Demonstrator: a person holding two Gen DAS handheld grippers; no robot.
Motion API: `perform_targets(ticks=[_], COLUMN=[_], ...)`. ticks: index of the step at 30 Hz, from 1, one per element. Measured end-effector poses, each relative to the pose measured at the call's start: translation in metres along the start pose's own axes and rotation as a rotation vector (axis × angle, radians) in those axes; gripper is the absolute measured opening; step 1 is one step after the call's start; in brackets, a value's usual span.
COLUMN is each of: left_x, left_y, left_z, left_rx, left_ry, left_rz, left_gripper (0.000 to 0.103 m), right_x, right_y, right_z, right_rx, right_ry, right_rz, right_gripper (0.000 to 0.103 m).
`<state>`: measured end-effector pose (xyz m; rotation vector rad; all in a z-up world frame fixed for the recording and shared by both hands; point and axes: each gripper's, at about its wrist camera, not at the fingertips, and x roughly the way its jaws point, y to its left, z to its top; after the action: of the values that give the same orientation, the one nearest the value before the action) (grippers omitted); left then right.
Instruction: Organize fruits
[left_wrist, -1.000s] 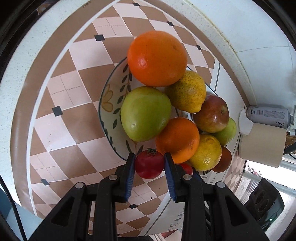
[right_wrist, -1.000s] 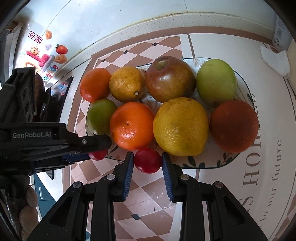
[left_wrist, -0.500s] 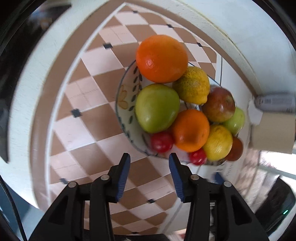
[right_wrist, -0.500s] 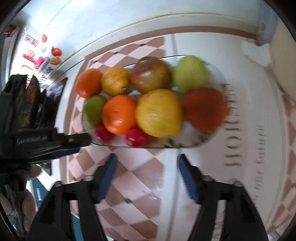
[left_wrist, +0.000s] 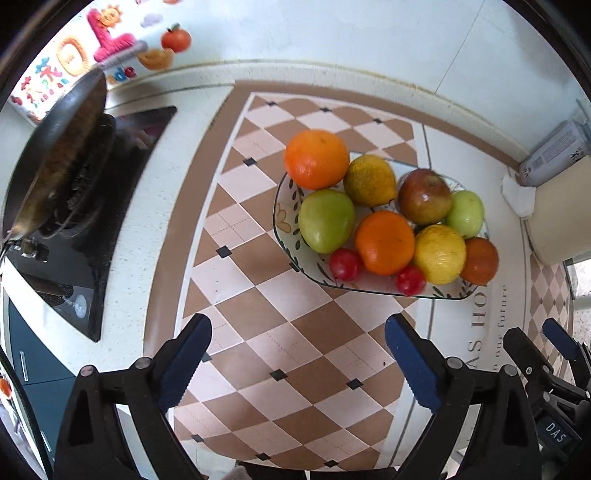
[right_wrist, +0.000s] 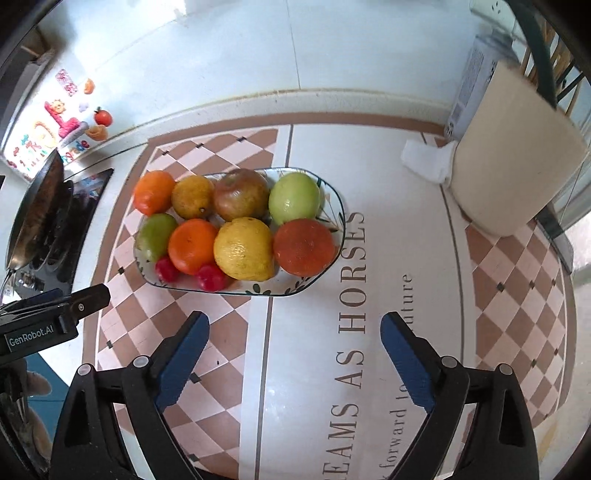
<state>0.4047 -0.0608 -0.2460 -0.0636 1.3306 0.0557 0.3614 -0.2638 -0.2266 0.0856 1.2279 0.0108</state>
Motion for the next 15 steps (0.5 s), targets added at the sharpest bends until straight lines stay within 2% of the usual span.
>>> perform_targets(ticks=[7, 15], left_x=[-0.050, -0.116], left_y=[-0.007, 0.003], left_z=[-0.027, -0.077], left_rx=[0.024, 0.084], left_ry=[-0.112, -0.230], left_rz=[0.022, -0.004], left_gripper=[0.096, 0.096], right_x=[-0.050, -0.124], right_y=[0.007, 0.020], right_z=[-0.019, -0.070], right_rx=[-0.009, 0.027], right_ry=[-0.070, -0.171], right_rz=[-0.012, -0.026], right_gripper=[0.096, 0.096])
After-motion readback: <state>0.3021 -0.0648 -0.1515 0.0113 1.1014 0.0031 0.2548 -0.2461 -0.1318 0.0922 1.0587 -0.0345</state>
